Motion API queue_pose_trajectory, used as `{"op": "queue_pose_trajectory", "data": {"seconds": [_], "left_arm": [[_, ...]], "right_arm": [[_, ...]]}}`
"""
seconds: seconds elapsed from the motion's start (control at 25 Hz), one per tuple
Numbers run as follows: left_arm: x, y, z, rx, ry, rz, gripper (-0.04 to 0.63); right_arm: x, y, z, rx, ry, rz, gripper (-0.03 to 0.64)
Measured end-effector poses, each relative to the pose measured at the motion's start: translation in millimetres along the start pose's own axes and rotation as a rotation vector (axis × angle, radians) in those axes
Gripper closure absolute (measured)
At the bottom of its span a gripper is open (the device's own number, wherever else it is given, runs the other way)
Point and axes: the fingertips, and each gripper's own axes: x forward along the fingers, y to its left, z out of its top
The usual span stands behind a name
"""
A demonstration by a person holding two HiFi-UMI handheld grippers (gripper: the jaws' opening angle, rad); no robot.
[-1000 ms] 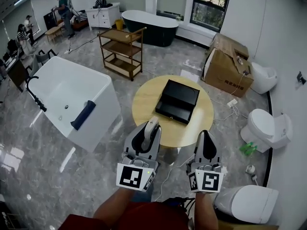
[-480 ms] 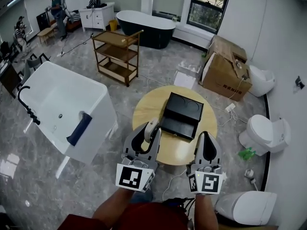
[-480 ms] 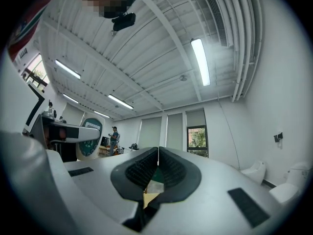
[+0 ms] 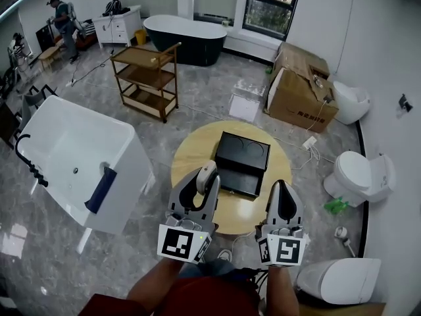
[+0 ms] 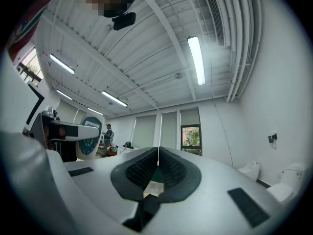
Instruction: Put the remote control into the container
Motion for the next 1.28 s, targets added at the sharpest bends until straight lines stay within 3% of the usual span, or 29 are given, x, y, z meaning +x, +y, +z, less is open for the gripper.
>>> {"op": "queue_pose_trajectory", "data": {"seconds": [0.36,1.28], "left_arm": [[35.6,-16.7,-7.4,0.025,0.017,0.012,0.474],[74.0,-26.7,-40.3,0.050,0.107,-0.001,0.474]], "right_arm": [[16.5,-43.8,-5.0,0.026,-0.008,-0.009,0.594],[24.3,-76.3,-22.4,0.058,0.004,-0.034,0.594]]}}
